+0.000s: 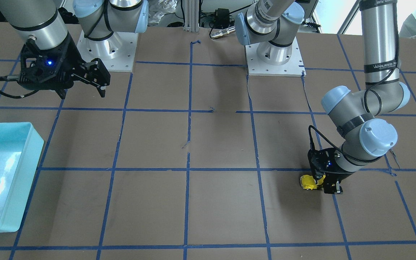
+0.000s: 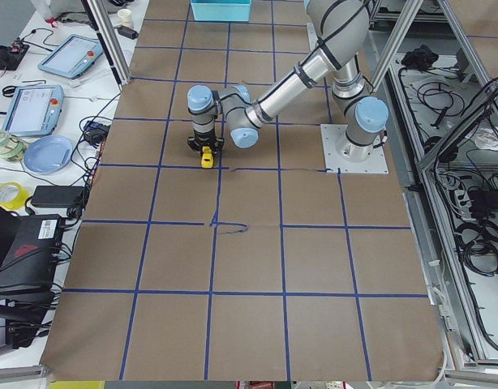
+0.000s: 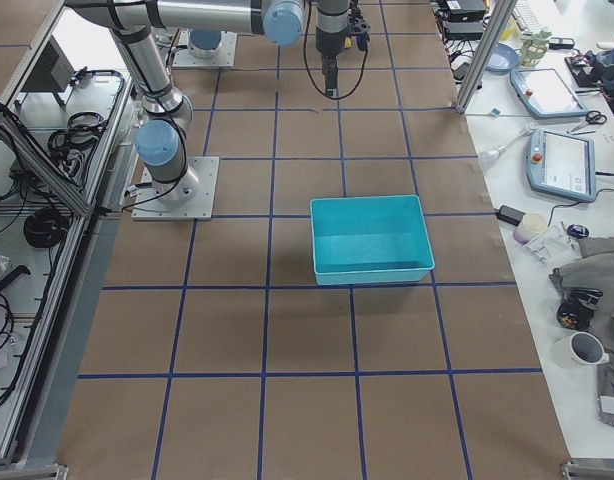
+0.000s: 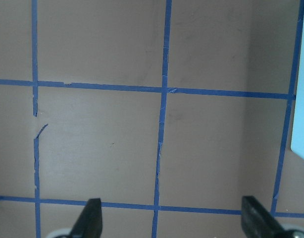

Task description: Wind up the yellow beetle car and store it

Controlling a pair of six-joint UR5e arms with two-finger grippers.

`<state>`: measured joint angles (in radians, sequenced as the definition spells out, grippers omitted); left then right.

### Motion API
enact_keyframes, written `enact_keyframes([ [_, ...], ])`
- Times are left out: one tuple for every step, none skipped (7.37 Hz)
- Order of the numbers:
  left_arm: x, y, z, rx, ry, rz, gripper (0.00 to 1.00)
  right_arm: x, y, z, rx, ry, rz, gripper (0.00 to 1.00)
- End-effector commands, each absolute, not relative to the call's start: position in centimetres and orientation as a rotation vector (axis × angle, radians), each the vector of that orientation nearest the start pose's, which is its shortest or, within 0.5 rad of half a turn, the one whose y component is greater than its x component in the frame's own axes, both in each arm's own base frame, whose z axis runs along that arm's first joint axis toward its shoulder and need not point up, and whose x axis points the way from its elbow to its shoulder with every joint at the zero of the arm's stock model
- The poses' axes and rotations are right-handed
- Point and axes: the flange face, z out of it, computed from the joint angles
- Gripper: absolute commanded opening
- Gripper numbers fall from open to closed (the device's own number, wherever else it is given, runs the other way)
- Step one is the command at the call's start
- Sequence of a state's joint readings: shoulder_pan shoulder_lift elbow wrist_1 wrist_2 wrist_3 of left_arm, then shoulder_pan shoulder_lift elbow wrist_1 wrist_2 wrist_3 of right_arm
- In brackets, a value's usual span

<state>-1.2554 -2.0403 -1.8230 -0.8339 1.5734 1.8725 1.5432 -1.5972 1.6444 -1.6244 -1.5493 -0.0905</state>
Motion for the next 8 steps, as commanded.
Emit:
enact_keyframes([
  [5.7, -60.1, 19.0, 2.179, 2.227, -0.016, 0.82, 12.2, -48.5, 46.9, -0.098, 3.119, -0.007, 1.0],
  [5.6, -60.0, 19.3, 2.176, 2.226, -0.018, 0.82, 12.2, -48.5, 46.9, -0.098, 3.119, -0.009, 1.0],
  [5.6, -60.2, 19.8, 2.176, 2.226, -0.023, 0.82, 12.2, -48.5, 46.9, -0.101, 3.117, -0.009, 1.0],
  [4.1, -60.3, 20.7, 2.188, 2.202, -0.037, 0.82, 12.2, -48.5, 46.9, -0.098, 3.117, -0.012, 1.0],
  [2.5, -60.2, 22.2, 2.127, 2.267, -0.045, 0.82, 12.2, -48.5, 46.9, -0.101, 3.119, -0.009, 1.0],
  [-1.5, -60.2, 24.4, 2.079, 2.321, -0.042, 0.82, 12.2, -48.5, 46.9, -0.098, 3.117, -0.009, 1.0],
  [-5.8, -60.1, 27.4, 2.004, 2.387, -0.032, 0.82, 12.2, -48.5, 46.9, -0.101, 3.117, -0.009, 1.0],
  [-9.2, -59.6, 30.8, 1.946, 2.449, -0.02, 0.82, 12.2, -48.6, 46.8, -0.098, 3.117, -0.009, 1.0],
])
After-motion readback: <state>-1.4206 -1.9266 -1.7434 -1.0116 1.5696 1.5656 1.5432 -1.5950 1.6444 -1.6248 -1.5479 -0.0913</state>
